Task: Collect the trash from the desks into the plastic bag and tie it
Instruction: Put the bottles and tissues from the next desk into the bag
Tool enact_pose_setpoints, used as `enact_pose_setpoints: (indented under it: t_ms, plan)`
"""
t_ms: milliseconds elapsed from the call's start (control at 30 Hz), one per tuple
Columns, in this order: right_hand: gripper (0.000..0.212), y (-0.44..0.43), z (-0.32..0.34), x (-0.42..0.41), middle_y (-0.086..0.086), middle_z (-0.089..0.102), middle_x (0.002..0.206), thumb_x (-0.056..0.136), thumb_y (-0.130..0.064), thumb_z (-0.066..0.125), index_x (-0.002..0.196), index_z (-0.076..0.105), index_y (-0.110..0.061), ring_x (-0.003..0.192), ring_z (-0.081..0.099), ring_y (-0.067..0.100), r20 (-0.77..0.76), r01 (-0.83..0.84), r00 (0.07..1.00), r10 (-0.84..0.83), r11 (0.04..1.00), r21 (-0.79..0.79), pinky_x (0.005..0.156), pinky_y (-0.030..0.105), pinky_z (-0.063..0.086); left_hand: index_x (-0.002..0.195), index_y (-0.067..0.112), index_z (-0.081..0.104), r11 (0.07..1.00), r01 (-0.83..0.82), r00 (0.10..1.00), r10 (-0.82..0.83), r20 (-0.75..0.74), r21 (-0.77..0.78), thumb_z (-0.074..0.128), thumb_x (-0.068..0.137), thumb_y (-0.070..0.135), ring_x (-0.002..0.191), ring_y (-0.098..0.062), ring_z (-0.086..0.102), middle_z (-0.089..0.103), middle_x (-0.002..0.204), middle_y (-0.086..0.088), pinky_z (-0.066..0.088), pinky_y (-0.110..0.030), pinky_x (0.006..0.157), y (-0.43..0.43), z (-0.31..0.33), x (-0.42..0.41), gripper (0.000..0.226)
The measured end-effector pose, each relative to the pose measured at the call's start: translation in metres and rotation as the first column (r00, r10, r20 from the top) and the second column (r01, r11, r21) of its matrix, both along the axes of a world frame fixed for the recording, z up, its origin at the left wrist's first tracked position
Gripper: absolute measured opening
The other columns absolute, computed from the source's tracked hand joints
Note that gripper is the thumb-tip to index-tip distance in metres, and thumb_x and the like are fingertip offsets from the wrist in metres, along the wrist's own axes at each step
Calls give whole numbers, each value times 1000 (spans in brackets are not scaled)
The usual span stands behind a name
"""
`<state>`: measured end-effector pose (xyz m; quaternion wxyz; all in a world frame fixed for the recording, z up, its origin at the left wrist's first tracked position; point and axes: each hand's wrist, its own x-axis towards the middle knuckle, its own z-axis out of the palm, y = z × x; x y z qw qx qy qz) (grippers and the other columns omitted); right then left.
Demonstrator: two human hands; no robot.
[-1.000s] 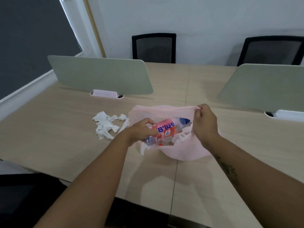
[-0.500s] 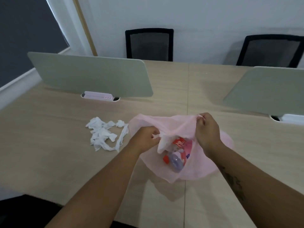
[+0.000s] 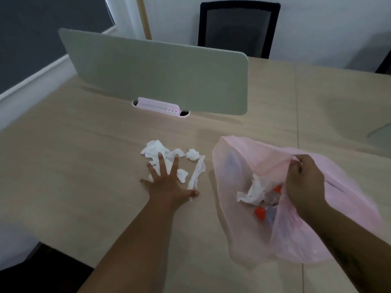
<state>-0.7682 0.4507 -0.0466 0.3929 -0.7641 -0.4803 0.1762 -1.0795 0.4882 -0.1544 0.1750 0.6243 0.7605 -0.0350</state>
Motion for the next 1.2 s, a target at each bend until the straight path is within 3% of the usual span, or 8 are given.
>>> enact_pose_setpoints:
  t_ms: [267,433,533,733,900,1033,1133,1200]
  plan:
    - [22,3,-19,0,6,61,88,102,-18,33,100,54,-15,78,58,24,88,34,996,-32,999,-24,74,42,51,143,56,-23,999,-37,999,37,5,-29,34,41,105,141,-45,-31,-41,155,3,0,-79,102,65,-21,-4,127]
    - [22,0,-25,0,-2,57,80,102,-18,33,99,54,-16,69,54,7,93,50,994,-49,999,-8,68,34,46,127,33,47,984,-34,999,38,-24,177,43,88,68,130,-42,33,38,143,-13,31,-58,104,72,-24,-4,53]
    - [22,-3,-24,2,-9,55,76,102,-17,34,101,56,-15,69,54,6,72,53,996,-53,999,-8,64,30,45,113,10,55,960,53,999,-49,-21,274,49,96,37,110,-39,50,56,119,-18,43,-44,89,63,-20,7,32]
    - [18,-15,-8,5,-19,50,74,101,-16,36,96,53,-20,68,49,-5,36,60,997,-63,997,57,59,14,35,99,13,46,955,103,931,-191,310,279,50,89,23,83,-35,61,62,90,-13,52,-44,73,24,8,43,15]
    - [21,-34,11,15,-1,59,80,100,-16,35,98,55,-13,71,56,16,-43,89,995,-87,994,65,64,30,43,119,9,52,969,-78,852,-57,520,235,48,95,23,66,-5,56,60,100,-5,40,-22,58,-9,52,64,27]
    - [23,-52,32,25,-1,58,78,100,-17,34,97,56,-11,75,58,22,-109,94,990,-84,991,93,67,33,45,79,14,46,985,-32,834,-66,548,168,46,92,28,67,-24,51,55,74,-6,33,-28,51,-35,110,85,20]
    - [22,-65,49,34,-2,58,78,101,-19,33,97,54,-13,76,61,23,-155,104,984,-90,991,85,68,37,51,97,5,56,999,36,697,-22,716,-5,41,83,37,53,-18,48,59,75,-12,41,-26,47,-58,151,108,39]
    - [22,-75,58,41,0,59,79,102,-20,33,97,54,-14,74,61,21,-181,102,980,-85,991,84,70,42,55,104,1,56,989,146,730,-99,676,-13,39,87,36,61,-19,50,59,84,-14,43,-29,55,-74,160,138,42]
